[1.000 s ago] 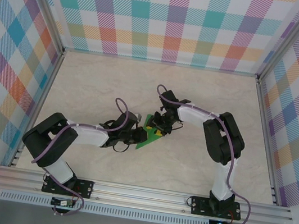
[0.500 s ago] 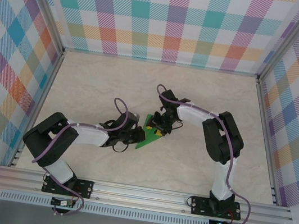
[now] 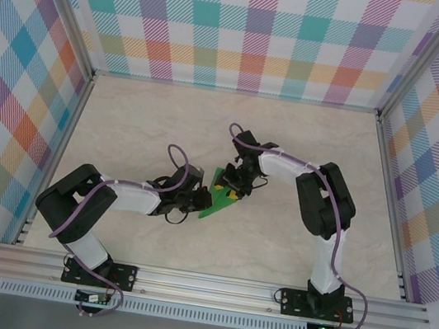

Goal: Fold a paper plane with a square sheet of paper (pick it up from the middle)
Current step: Fourth fold the wing at the center of the table.

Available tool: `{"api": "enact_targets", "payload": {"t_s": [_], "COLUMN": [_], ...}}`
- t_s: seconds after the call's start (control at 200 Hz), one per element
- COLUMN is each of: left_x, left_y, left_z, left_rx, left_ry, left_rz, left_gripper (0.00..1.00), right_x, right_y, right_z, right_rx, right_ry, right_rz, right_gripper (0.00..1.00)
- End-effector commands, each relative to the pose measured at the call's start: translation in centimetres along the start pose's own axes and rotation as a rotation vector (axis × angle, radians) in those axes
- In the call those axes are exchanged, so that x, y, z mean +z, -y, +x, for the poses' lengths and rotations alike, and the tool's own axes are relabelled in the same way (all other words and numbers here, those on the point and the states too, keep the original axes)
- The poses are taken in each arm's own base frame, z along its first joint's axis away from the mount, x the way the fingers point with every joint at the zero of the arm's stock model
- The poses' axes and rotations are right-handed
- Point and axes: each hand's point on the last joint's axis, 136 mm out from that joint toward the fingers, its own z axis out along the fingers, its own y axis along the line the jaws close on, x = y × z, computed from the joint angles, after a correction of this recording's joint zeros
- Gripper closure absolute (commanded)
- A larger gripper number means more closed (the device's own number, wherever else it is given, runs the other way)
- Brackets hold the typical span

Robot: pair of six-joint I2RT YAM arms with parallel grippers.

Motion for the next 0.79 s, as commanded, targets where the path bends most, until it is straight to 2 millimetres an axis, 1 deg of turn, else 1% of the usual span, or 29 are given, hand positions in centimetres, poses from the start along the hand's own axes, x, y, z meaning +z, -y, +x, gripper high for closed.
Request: {"api": "enact_targets", "payload": {"t_s": [0.0,0.115,0.28,0.345,0.495,0.79], "left_x": [0.1,-0.2,-1.1,-1.2,-0.6,0.4], "left_y": [-0.4,0.1,2.3,2.7,2.2,1.1], "left_z": [-0.4,-0.7,-2.0,-2.6,-2.8,-2.4], "left_rx": [0.010,0.013,0.023,0.030,0.030,0.031], "left_ry": [0.002,0.004,0.029,0.035,0.034,0.013], "left_rz": [-0.025,-0.014,0.037,0.038,0.016,-0.025], "left_gripper": [0.91,0.91,0.89,0.89,0.90,0.92], "right_x": [3.7,3.9,4.0,4.1,4.2,4.5], "right_y": [7.1,7.3,7.5,7.5,7.6,7.8], "right_z": [1.3,1.3,1.3,1.3,1.3,1.4], "right_rx": [0.073,0.074,0.073,0.074,0.078,0.083], "right_ry": [-0.063,-0.070,-0.080,-0.082,-0.086,-0.095], "right_rz": [0.251,0.263,0.278,0.279,0.281,0.287], "right_gripper": [0.54,0.54,0.54,0.54,0.54,0.54]}}
